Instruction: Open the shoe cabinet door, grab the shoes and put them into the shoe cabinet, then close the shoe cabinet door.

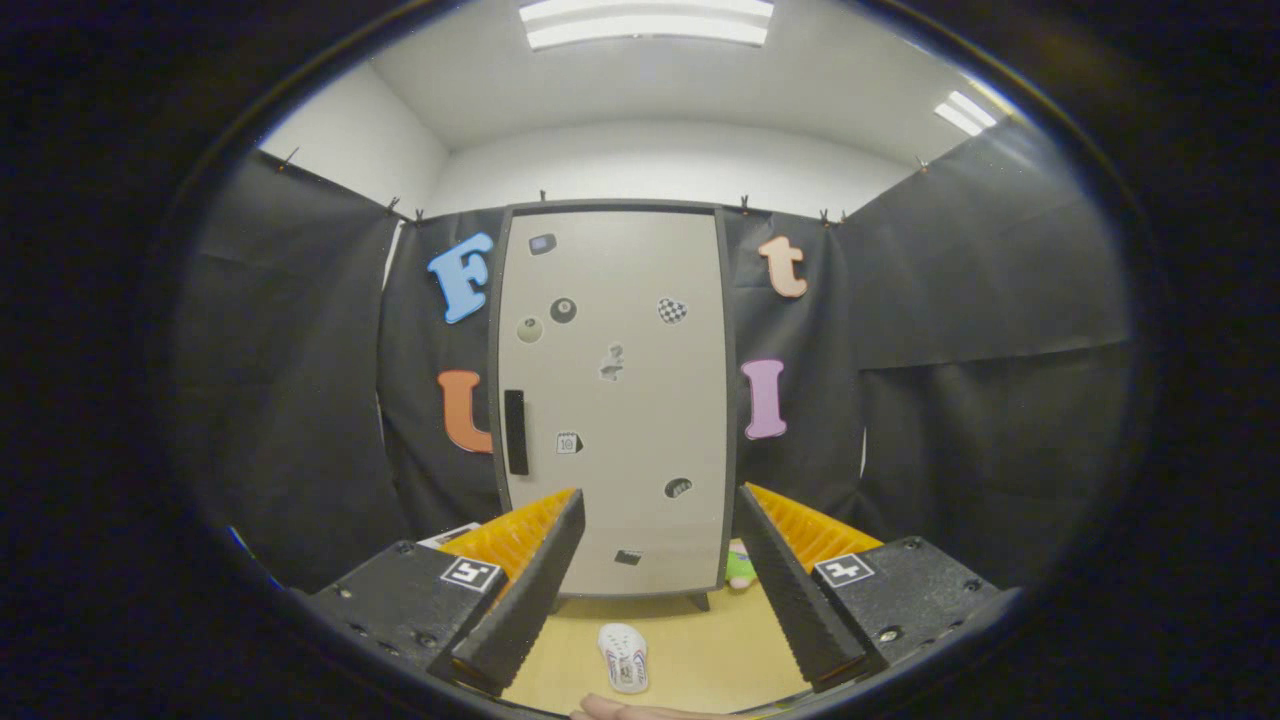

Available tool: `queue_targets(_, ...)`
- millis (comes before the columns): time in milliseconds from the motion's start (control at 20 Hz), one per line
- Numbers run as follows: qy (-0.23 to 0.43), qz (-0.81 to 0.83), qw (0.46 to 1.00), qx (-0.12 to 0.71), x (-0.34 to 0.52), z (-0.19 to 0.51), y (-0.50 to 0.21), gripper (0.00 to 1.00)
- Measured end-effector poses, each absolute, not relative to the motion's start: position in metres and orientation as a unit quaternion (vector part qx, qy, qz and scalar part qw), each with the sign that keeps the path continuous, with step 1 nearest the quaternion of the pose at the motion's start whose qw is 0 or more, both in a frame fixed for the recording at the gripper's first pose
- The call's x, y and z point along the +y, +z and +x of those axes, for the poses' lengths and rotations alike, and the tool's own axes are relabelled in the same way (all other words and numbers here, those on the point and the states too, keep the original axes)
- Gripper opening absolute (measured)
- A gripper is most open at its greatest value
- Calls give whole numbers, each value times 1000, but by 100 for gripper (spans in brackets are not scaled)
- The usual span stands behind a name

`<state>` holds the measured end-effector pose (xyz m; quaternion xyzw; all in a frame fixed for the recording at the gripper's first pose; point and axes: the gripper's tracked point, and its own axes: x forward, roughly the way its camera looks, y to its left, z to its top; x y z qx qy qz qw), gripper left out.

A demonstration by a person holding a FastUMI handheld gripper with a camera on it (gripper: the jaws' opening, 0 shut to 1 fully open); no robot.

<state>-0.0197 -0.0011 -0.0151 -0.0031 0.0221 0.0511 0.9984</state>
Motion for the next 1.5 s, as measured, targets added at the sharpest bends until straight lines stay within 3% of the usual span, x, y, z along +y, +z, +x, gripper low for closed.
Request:
queue_targets(450, 70, -17, 997, 42, 31, 21, -19, 99)
queue_targets(1150, 198, -14, 979, 44, 190, 178, -9, 99)
queue_targets(1500, 184, -30, 979, 77, 225, 223, -53, 97)
